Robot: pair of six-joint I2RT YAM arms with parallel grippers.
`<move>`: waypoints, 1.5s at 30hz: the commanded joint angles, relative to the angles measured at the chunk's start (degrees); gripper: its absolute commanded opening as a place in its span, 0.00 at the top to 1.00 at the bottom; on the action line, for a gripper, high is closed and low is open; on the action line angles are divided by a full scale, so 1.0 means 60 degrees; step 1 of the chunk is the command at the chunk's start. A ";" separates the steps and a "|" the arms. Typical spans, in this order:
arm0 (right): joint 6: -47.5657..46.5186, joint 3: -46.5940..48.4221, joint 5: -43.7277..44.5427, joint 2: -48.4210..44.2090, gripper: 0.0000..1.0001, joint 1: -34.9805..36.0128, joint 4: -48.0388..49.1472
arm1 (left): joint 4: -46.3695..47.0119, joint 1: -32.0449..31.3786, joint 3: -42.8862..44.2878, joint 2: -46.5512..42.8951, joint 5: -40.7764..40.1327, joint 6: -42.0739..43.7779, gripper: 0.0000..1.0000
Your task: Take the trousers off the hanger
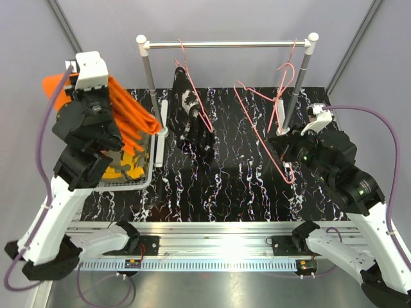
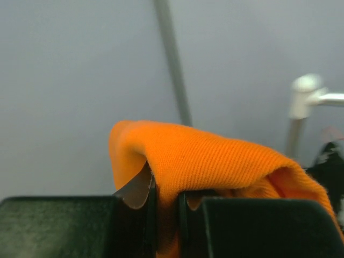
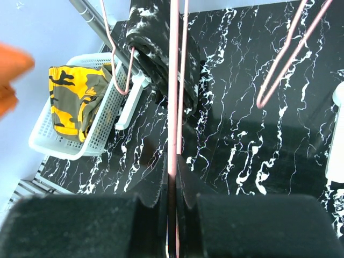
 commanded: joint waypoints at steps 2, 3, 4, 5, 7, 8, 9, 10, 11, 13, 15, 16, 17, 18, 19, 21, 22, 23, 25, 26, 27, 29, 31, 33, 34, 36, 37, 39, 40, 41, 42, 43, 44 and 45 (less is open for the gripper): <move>-0.0275 0.0569 0.0146 0.0049 1.00 0.0037 0.0597 | -0.1018 0.2018 -0.2255 -0.0623 -0.0024 -0.1253 1.00; -0.0261 0.0613 0.0101 0.0064 1.00 0.0037 0.0598 | -0.1049 0.2746 -0.2698 -0.0828 -0.0096 -0.1313 1.00; -0.0246 0.0657 0.0014 0.0093 1.00 0.0037 0.0569 | -0.1136 0.3058 -0.3007 -0.0888 -0.0141 -0.1415 1.00; -0.0217 0.0745 -0.0089 0.0093 1.00 0.0037 0.0554 | -0.1369 0.3365 -0.3300 -0.0932 -0.0214 -0.1677 1.00; -0.0187 0.0789 -0.0221 0.0064 1.00 0.0037 0.0597 | -0.1445 0.4084 -0.4383 -0.1020 0.0019 -0.1796 1.00; -0.0144 0.0833 -0.0323 0.0064 1.00 0.0037 0.0612 | -0.0792 0.4173 -0.4851 -0.0977 -0.0024 -0.1579 1.00; -0.0114 0.0848 -0.0382 0.0050 1.00 0.0022 0.0641 | -0.0568 0.4305 -0.5363 -0.0875 0.0020 -0.1562 1.00; -0.0085 0.0863 -0.0441 0.0006 1.00 0.0037 0.0656 | -0.0551 0.4350 -0.5513 -0.0381 0.0238 -0.1635 1.00; -0.0027 0.0863 -0.0528 -0.0009 1.00 0.0022 0.0671 | -0.0638 0.4379 -0.5515 -0.0013 0.0370 -0.1679 1.00; 0.0017 0.0848 -0.0602 -0.0126 1.00 0.0037 0.0744 | -0.1395 0.4379 -0.4934 0.1445 0.0473 -0.1970 1.00; 0.0076 0.0761 -0.0617 -0.0199 1.00 0.0037 0.0802 | -0.1780 0.4379 -0.4274 0.2388 0.0561 -0.2103 1.00; 0.0076 0.0688 -0.0617 -0.0258 1.00 0.0037 0.0803 | -0.2362 0.4379 -0.3516 0.2784 0.0707 -0.2322 1.00; 0.0062 0.0673 -0.0617 -0.0258 1.00 0.0037 0.0788 | -0.2571 0.4379 -0.3117 0.3426 0.1114 -0.2425 1.00; 0.0033 0.0658 -0.0617 -0.0287 1.00 0.0037 0.0759 | -0.2761 0.4379 -0.2808 0.3679 0.1293 -0.2513 1.00; 0.0032 0.0629 -0.0617 -0.0302 1.00 0.0037 0.0730 | -0.2908 0.4379 -0.2558 0.3870 0.1483 -0.2659 1.00; -0.0011 0.0585 -0.0617 -0.0317 1.00 0.0037 0.0759 | -0.2895 0.4408 -0.2103 0.4369 0.1923 -0.2631 1.00; -0.0026 0.0556 -0.0617 -0.0346 1.00 0.0037 0.0759 | -0.3040 0.4423 -0.1928 0.4573 0.1968 -0.2660 1.00; -0.0070 0.0541 -0.0617 -0.0346 1.00 0.0022 0.0773 | -0.3216 0.4423 -0.1592 0.4764 0.2171 -0.2704 1.00; -0.0070 0.0497 -0.0617 -0.0317 1.00 0.0022 0.0759 | -0.3364 0.4438 -0.1472 0.5029 0.2654 -0.2981 1.00; -0.0099 0.0482 -0.0617 -0.0288 1.00 0.0022 0.0802 | -0.3378 0.4452 -0.1472 0.5015 0.3411 -0.3157 1.00; -0.0085 0.0453 -0.0617 -0.0273 1.00 0.0022 0.0846 | -0.3407 0.4511 -0.1457 0.5044 0.3737 -0.3318 1.00; -0.0099 0.0409 -0.0617 -0.0229 1.00 0.0037 0.0861 | -0.3568 0.4569 -0.1414 0.5204 0.4163 -0.3758 1.00; -0.0099 0.0423 -0.0617 -0.0170 1.00 0.0051 0.0876 | -0.4211 0.4657 -0.0947 0.5716 0.4311 -0.4196 1.00; -0.0114 0.0467 -0.0617 -0.0127 1.00 0.0037 0.0847 | -0.4753 0.4789 -0.0304 0.6024 0.4356 -0.4519 0.79; -0.0114 0.0554 -0.0617 -0.0083 1.00 0.0037 0.0789 | -0.5132 0.4818 -0.0141 0.6127 0.4370 -0.4884 0.73; -0.0245 0.0701 -0.0515 0.0005 1.00 0.0037 0.0657 | -0.5370 0.4906 0.0138 0.5968 0.4794 -0.5150 0.47; -0.0420 0.0876 -0.0370 0.0078 1.00 0.0037 0.0569 | -0.5545 0.4907 0.0357 0.5634 0.4940 -0.5383 0.36; -0.0582 0.1110 -0.0048 0.0224 1.00 0.0037 0.0393 | -0.5605 0.4921 0.0447 0.5077 0.5890 -0.5444 0.11; -0.0757 0.1170 0.0128 0.0283 1.00 0.0037 0.0349 | -0.5503 0.4921 0.0230 0.4755 0.6257 -0.5444 0.02; -0.0846 0.1214 0.0449 0.0327 1.00 0.0037 0.0320 | -0.5372 0.4921 0.0053 0.3896 0.6956 -0.5661 0.01; -0.0904 0.1272 0.0583 0.0429 1.00 0.0037 0.0261 | -0.5153 0.4921 -0.0180 0.3496 0.7224 -0.5780 0.01; -0.0978 0.1360 0.0671 0.0459 1.00 0.0037 0.0232 | -0.4745 0.4950 -0.0473 0.3057 0.7430 -0.6013 0.01; -0.1022 0.1375 0.0730 0.0489 1.00 0.0037 0.0246 | -0.4509 0.5038 -0.0983 0.2429 0.7563 -0.6160 0.01; -0.1037 0.1390 0.0716 0.0518 1.00 0.0037 0.0318 | -0.4303 0.5125 -0.1264 0.2190 0.7520 -0.6336 0.01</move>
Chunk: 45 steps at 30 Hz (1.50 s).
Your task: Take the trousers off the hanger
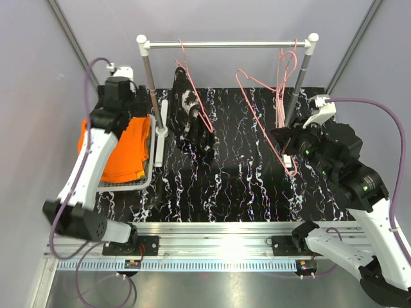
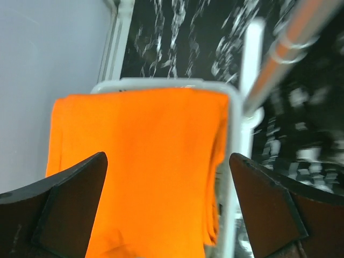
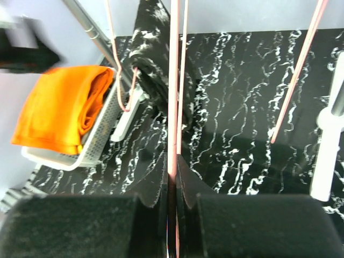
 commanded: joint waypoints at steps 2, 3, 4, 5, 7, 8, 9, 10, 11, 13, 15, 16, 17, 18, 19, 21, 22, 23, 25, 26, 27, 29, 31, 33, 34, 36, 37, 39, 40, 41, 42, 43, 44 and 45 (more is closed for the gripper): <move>-0.0520 0.0469 0.0515 0.0125 1.00 0.0033 0.0436 | 0.1183 0.0856 -0.0765 -0.1718 0.1050 -0.1493 0.01; -0.0549 0.0483 0.0501 0.0198 1.00 0.0033 0.0552 | 0.1052 0.1165 -0.0650 -0.1239 0.1181 -0.1786 0.01; -0.0636 0.0512 0.0486 0.0242 1.00 0.0033 0.0612 | 0.0543 0.1444 -0.0445 -0.0901 0.1327 -0.2355 0.01; -0.0710 0.0556 0.0370 0.0300 1.00 0.0033 0.0670 | 0.0190 0.1939 -0.0139 -0.0404 0.1633 -0.2622 0.01; -0.0885 0.0673 0.0136 0.0476 1.00 0.0033 0.0846 | -0.0748 0.2440 0.0813 0.1206 0.2380 -0.3164 0.01; -0.0988 0.0746 0.0047 0.0549 1.00 0.0033 0.0905 | -0.1186 0.2776 0.1150 0.1748 0.2702 -0.3427 0.01; -0.1076 0.0819 -0.0011 0.0709 1.00 0.0033 0.0905 | -0.1799 0.2924 0.1472 0.2218 0.2952 -0.3633 0.01; -0.1222 0.1009 -0.0041 0.0813 1.00 0.0033 0.0876 | -0.2038 0.3071 0.1476 0.3093 0.3172 -0.4027 0.01; -0.1296 0.1098 -0.0056 0.0915 1.00 0.0033 0.0847 | -0.2156 0.3275 0.1331 0.3391 0.3421 -0.4248 0.01; -0.1558 0.1361 -0.0100 0.1164 1.00 0.0019 0.0817 | -0.1793 0.3452 0.0180 0.3861 0.3686 -0.4730 0.01; -0.1633 0.1639 -0.0027 0.1441 1.00 0.0033 0.0730 | -0.0831 0.3541 -0.0922 0.3922 0.4182 -0.5112 0.01; -0.1662 0.1742 0.0031 0.1560 1.00 0.0033 0.0729 | -0.0505 0.3556 -0.1855 0.3922 0.4301 -0.5231 0.01; -0.1648 0.1816 0.0264 0.1691 1.00 0.0033 0.0671 | -0.0168 0.3570 -0.2198 0.3907 0.4505 -0.5348 0.01; -0.1634 0.1903 0.0382 0.1968 1.00 0.0033 0.0642 | 0.0154 0.3570 -0.2375 0.3965 0.4696 -0.5450 0.01; -0.1561 0.2035 0.0499 0.2101 1.00 0.0033 0.0612 | 0.0186 0.3585 -0.2406 0.4024 0.4857 -0.5582 0.01; -0.1444 0.2123 0.0866 0.2437 1.00 0.0019 0.0568 | -0.0017 0.3570 -0.2071 0.4156 0.5138 -0.5540 0.01; -0.1356 0.2124 0.0968 0.2498 1.00 0.0019 0.0597 | -0.0164 0.3570 -0.1924 0.4113 0.5079 -0.5481 0.01; -0.1297 0.2109 0.1100 0.2542 1.00 0.0033 0.0598 | -0.0267 0.3585 -0.1749 0.3996 0.4876 -0.5394 0.01; -0.1238 0.1979 0.1189 0.2528 1.00 0.0019 0.0685 | -0.0370 0.3629 -0.1660 0.3309 0.4626 -0.5174 0.01; -0.1252 0.1905 0.1204 0.2513 1.00 0.0048 0.0772 | -0.0428 0.3803 -0.1572 0.3017 0.4712 -0.5115 0.01; -0.1282 0.1846 0.1262 0.2527 1.00 0.0019 0.0933 | -0.0574 0.3877 -0.1339 0.2506 0.4756 -0.5057 0.01; -0.1355 0.1845 0.1540 0.2600 1.00 0.0033 0.0978 | -0.0823 0.4038 -0.0972 0.1947 0.4582 -0.4925 0.01; -0.1472 0.1904 0.1599 0.2761 1.00 0.0033 0.1080 | -0.1102 0.4083 -0.0445 0.1173 0.4479 -0.4764 0.01; -0.1516 0.1991 0.1818 0.2966 1.00 0.0033 0.1241 | -0.1496 0.4068 0.0080 0.0716 0.4303 -0.4574 0.01; -0.1560 0.2007 0.2022 0.3039 1.00 0.0033 0.1315 | -0.1629 0.4068 0.0243 0.0322 0.4288 -0.4515 0.01; -0.1633 0.2123 0.2199 0.3258 1.00 0.0033 0.1564 | -0.1936 0.4083 0.0493 -0.0163 0.4273 -0.4281 0.01; -0.1691 0.2211 0.2432 0.3376 1.00 0.0033 0.1608 | -0.2053 0.4069 0.0697 -0.0673 0.4302 -0.4193 0.01; -0.1765 0.2416 0.2595 0.3814 1.00 0.0033 0.1710 | -0.2157 0.4083 0.0685 -0.1290 0.4404 -0.3945 0.01; -0.1838 0.2431 0.2755 0.3962 1.00 0.0004 0.1812 | -0.2143 0.4083 0.0569 -0.1670 0.4463 -0.3841 0.01; -0.1867 0.2461 0.2843 0.4108 1.00 0.0019 0.2060 | -0.2099 0.4054 0.0466 -0.2384 0.4536 -0.3753 0.01; -0.1926 0.2446 0.2902 0.4371 1.00 -0.0054 0.2222 | -0.1997 0.4054 0.0349 -0.2812 0.4537 -0.3578 0.01; -0.1941 0.2475 0.2990 0.4489 1.00 -0.0127 0.2354 | -0.1953 0.4068 0.0246 -0.3164 0.4537 -0.3475 0.01; -0.1912 0.2490 0.2947 0.4621 1.00 -0.0229 0.2515 | -0.1894 0.4054 0.0028 -0.3893 0.4537 -0.3372 0.01; -0.1781 0.2505 0.2845 0.4840 1.00 -0.0506 0.2589 | -0.1850 0.4039 -0.0105 -0.4219 0.4522 -0.3241 0.01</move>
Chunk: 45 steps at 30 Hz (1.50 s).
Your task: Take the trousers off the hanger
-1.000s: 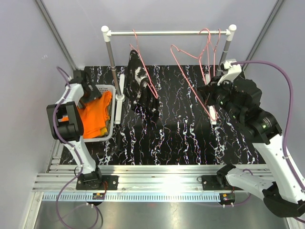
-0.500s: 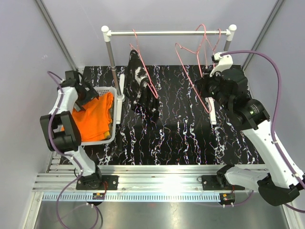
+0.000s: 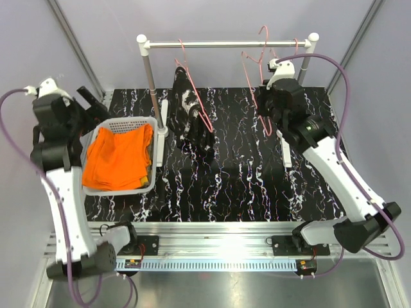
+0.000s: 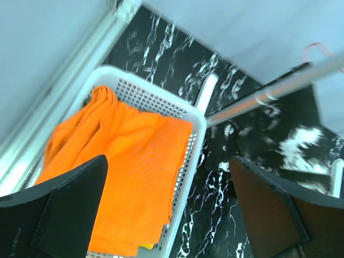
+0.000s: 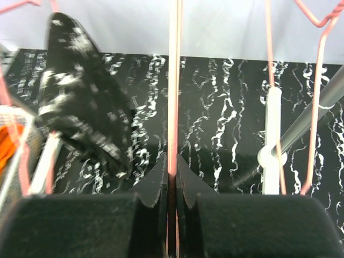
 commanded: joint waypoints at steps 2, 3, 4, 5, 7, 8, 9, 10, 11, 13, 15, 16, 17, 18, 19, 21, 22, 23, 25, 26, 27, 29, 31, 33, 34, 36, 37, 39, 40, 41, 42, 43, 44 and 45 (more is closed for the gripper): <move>0.0005 0.0483 0.0111 0.0554 1.00 -0.0666 0.1242 | 0.0008 -0.0259 -0.0831 -0.1695 0.0082 0.0753 0.01; 0.0006 0.0396 0.0125 0.0700 1.00 -0.0739 0.1344 | 0.0125 -0.0362 -0.0964 -0.2162 -0.0007 0.0855 0.01; 0.0020 0.0366 0.0111 0.0774 1.00 -0.0885 0.1403 | 0.0170 -0.0566 -0.1067 -0.2355 -0.0095 0.0914 0.01; 0.0049 0.0351 0.0082 0.0848 1.00 -0.0944 0.1404 | 0.0112 -0.0713 -0.1141 -0.2473 -0.0226 0.0973 0.01; 0.0210 0.0176 0.0066 0.0995 1.00 -0.1090 0.1375 | -0.0020 -0.1108 -0.1185 -0.2635 -0.0855 0.1134 0.01; 0.0240 0.0045 0.0023 0.0980 0.99 -0.1120 0.1404 | -0.0107 -0.1212 -0.1185 -0.2650 -0.0930 0.1207 0.01; 0.0283 -0.0217 0.0052 0.0951 0.98 -0.1135 0.1433 | -0.0108 -0.1314 -0.1258 -0.2723 -0.1003 0.1222 0.01; 0.0327 -0.0336 0.0110 0.0907 0.96 -0.1150 0.1448 | -0.0094 -0.1461 -0.1288 -0.2767 -0.1134 0.1251 0.01; 0.0371 -0.0453 0.0169 0.0820 0.83 -0.1150 0.1462 | -0.0108 -0.1520 -0.1331 -0.2796 -0.1136 0.1281 0.01; 0.0532 -0.0659 0.0330 0.0703 0.72 -0.1194 0.1419 | -0.0123 -0.1681 -0.1390 -0.2796 -0.1208 0.1339 0.01; 0.0547 -0.0703 0.0345 0.0497 0.65 -0.1209 0.1346 | -0.0152 -0.1784 -0.1434 -0.2782 -0.1282 0.1413 0.01; 0.0547 -0.0674 0.0316 0.0424 0.60 -0.1194 0.1258 | -0.0152 -0.1871 -0.1434 -0.2782 -0.1355 0.1427 0.01; 0.0533 -0.0587 0.0229 0.0308 0.57 -0.1208 0.1040 | -0.0181 -0.1887 -0.1434 -0.2782 -0.1384 0.1471 0.01; 0.0475 -0.0354 0.0155 0.0263 0.51 -0.1209 0.0893 | -0.0196 -0.1916 -0.1420 -0.2767 -0.1399 0.1486 0.01; 0.0474 -0.0221 -0.0019 0.0204 0.48 -0.1209 0.0732 | -0.0225 -0.1974 -0.1391 -0.2782 -0.1443 0.1486 0.01; 0.0460 0.0231 -0.0298 0.0043 0.43 -0.1209 0.0219 | -0.0240 -0.2004 -0.1347 -0.2797 -0.1443 0.1515 0.01; 0.0445 0.0408 -0.0604 -0.0001 0.38 -0.1209 -0.0174 | -0.0255 -0.2033 -0.1332 -0.2797 -0.1443 0.1530 0.01; 0.0416 0.0569 -0.0767 -0.0103 0.35 -0.1194 -0.0367 | -0.0284 -0.2048 -0.1288 -0.2811 -0.1458 0.1530 0.01; 0.0532 0.1009 -0.1306 -0.0206 0.20 -0.1208 -0.0791 | -0.0299 -0.2048 -0.1259 -0.2826 -0.1443 0.1516 0.01; 0.0547 0.1141 -0.1542 -0.0250 0.17 -0.1209 -0.0909 | -0.0299 -0.2062 -0.1230 -0.2855 -0.1414 0.1530 0.01; 0.0693 0.1403 -0.1835 -0.0236 0.17 -0.1209 -0.1012 | -0.0313 -0.2063 -0.1215 -0.2870 -0.1399 0.1545 0.01; 0.0854 0.1712 -0.2772 -0.0032 0.12 -0.1180 -0.1305 | -0.0313 -0.2077 -0.1200 -0.2899 -0.1282 0.1545 0.01; 0.1001 0.2239 -0.3634 0.0261 0.10 -0.0976 -0.1481 | -0.0357 -0.2077 -0.1142 -0.2885 -0.1180 0.1559 0.01; 0.0944 0.2765 -0.3858 0.0817 0.10 -0.0639 -0.1788 | -0.0401 -0.2063 -0.1112 -0.2870 -0.1136 0.1559 0.01; 0.0914 0.2957 -0.3815 0.1022 0.10 -0.0202 -0.1992 | -0.0401 -0.2063 -0.1098 -0.2855 -0.1107 0.1559 0.01; 0.0797 0.3425 -0.3757 0.1608 0.10 0.0094 -0.2140 | -0.0416 -0.2077 -0.1112 -0.2870 -0.1077 0.1588 0.01; 0.0768 0.3558 -0.3742 0.1799 0.11 0.0255 -0.2242 | -0.0430 -0.2092 -0.1098 -0.2884 -0.1077 0.1589 0.01; 0.0549 0.3879 -0.3669 0.2341 0.11 0.0679 -0.2316 | -0.0431 -0.2077 -0.1127 -0.2885 -0.1077 0.1589 0.01; 0.0475 0.4027 -0.3553 0.2546 0.12 0.0812 -0.2491 | -0.0431 -0.2092 -0.1141 -0.2870 -0.1106 0.1589 0.01; 0.0387 0.4173 -0.3566 0.2939 0.12 0.0900 -0.2594 | -0.0445 -0.2092 -0.1141 -0.2870 -0.1135 0.1589 0.01; 0.0241 0.4465 -0.3624 0.3146 0.14 0.1133 -0.2740 | -0.0445 -0.2092 -0.1156 -0.2870 -0.1165 0.1589 0.01; 0.0211 0.4584 -0.3610 0.3337 0.14 0.1208 -0.2799 | -0.0431 -0.2106 -0.1171 -0.2884 -0.1150 0.1603 0.01; 0.0182 0.4701 -0.3595 0.3672 0.16 0.1295 -0.2829 | -0.0431 -0.2107 -0.1185 -0.2870 -0.1150 0.1603 0.01; 0.0109 0.4948 -0.3610 0.3864 0.16 0.1398 -0.2887 | -0.0431 -0.2107 -0.1200 -0.2884 -0.1136 0.1603 0.01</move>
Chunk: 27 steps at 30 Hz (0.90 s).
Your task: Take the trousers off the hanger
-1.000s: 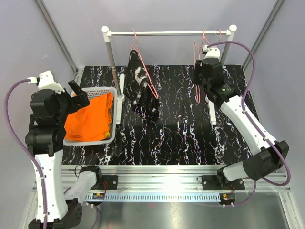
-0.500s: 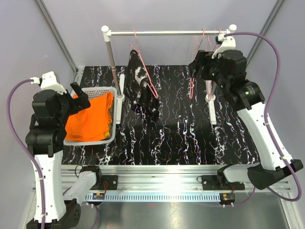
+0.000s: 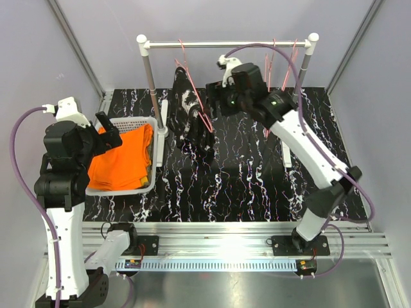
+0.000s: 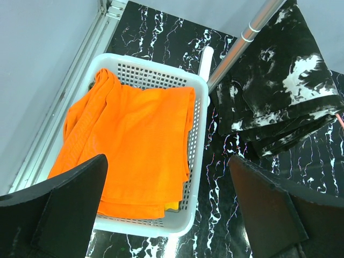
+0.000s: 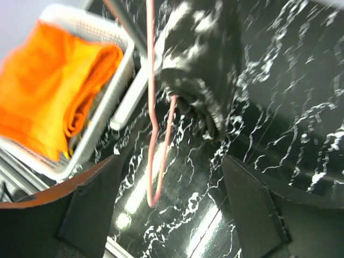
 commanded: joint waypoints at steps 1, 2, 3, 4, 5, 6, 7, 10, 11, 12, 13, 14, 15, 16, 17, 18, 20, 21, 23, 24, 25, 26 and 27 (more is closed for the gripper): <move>-0.0416 0.0954 -0.0113 0.0521 0.18 0.0364 -0.0487 | 0.0294 -0.0037 0.0214 -0.0091 0.0146 0.0164 0.01; -0.0431 0.1231 -0.0113 0.0856 0.19 0.0394 -0.0546 | 0.0294 -0.0052 0.0199 -0.0076 0.0161 0.0164 0.01; -0.0489 0.1350 -0.0098 0.1005 0.21 0.0452 -0.0590 | 0.0309 -0.0066 0.0170 -0.0061 0.0176 0.0164 0.01; -0.0490 0.1452 -0.0055 0.1166 0.24 0.0453 -0.0619 | 0.0324 -0.0081 0.0155 -0.0090 0.0205 0.0179 0.01; -0.0519 0.1700 -0.0054 0.1472 0.27 0.0482 -0.0620 | 0.0338 -0.0081 0.0126 -0.0076 0.0205 0.0179 0.01; -0.0606 0.1848 -0.0025 0.1620 0.31 0.0496 -0.0663 | 0.0353 -0.0110 0.0053 -0.0076 0.0220 0.0179 0.01; -0.0636 0.2023 0.0033 0.1810 0.40 0.0540 -0.0707 | 0.0367 -0.0096 0.0038 -0.0076 0.0235 0.0179 0.01; -0.0870 0.2711 0.0136 0.2484 0.44 0.0613 -0.0853 | 0.0367 -0.0125 -0.0079 -0.0061 0.0264 0.0194 0.01; -0.0871 0.3076 0.0122 0.2834 0.49 0.0599 -0.0898 | 0.0353 -0.0140 -0.0080 -0.0105 0.0250 0.0223 0.01; -0.0900 0.3268 0.0107 0.2997 0.51 0.0614 -0.0956 | 0.0353 -0.0140 -0.0109 -0.0091 0.0235 0.0238 0.01; -0.0900 0.3444 0.0122 0.3158 0.52 0.0628 -0.1044 | 0.0367 -0.0154 -0.0123 -0.0105 0.0191 0.0238 0.01; -0.0915 0.3707 0.0136 0.3421 0.54 0.0657 -0.1059 | 0.0368 -0.0140 -0.0124 -0.0105 0.0176 0.0252 0.01; -0.0958 0.3796 0.0136 0.3510 0.59 0.0672 -0.1030 | 0.0368 -0.0154 -0.0095 -0.0105 0.0162 0.0267 0.01; -0.0959 0.3855 0.0151 0.3584 0.62 0.0672 -0.0986 | 0.0353 -0.0140 -0.0094 -0.0091 0.0133 0.0281 0.01; -0.0944 0.3914 0.0368 0.3671 0.68 0.0672 -0.0942 | 0.0353 -0.0140 -0.0109 -0.0061 0.0118 0.0296 0.01; -0.0973 0.3914 0.0458 0.3672 0.81 0.0672 -0.0884 | 0.0338 -0.0299 -0.0094 -0.0076 0.0103 0.0311 0.01; -0.1046 0.4016 0.0561 0.3658 1.00 0.0672 -0.0766 | 0.0338 -0.0433 -0.0123 -0.0061 0.0030 0.0325 0.01; -0.1076 0.4046 0.0677 0.3629 1.00 0.0672 -0.0752 | 0.0338 -0.0476 -0.0124 -0.0047 0.0030 0.0340 0.01; -0.1032 0.3916 0.0868 0.3351 1.00 0.0672 -0.0446 | 0.0367 -0.0623 -0.0153 0.0012 0.0117 0.0384 0.01; -0.0974 0.3769 0.1115 0.3205 1.00 0.0672 0.0020 | 0.0426 -0.0739 -0.0182 0.0041 0.0364 0.0428 0.01; -0.0872 0.3362 0.1306 0.2841 1.00 0.0672 0.0329 | 0.0586 -0.0813 -0.0197 0.0056 0.0454 0.0399 0.01; -0.0639 0.3097 0.1627 0.2620 1.00 0.0658 0.0651 | 0.0703 -0.0857 -0.0269 0.0027 0.0585 0.0413 0.01; -0.0549 0.2833 0.1717 0.2415 1.00 0.0672 0.1336 | 0.0908 -0.0930 -0.0357 0.0012 0.0804 0.0413 0.01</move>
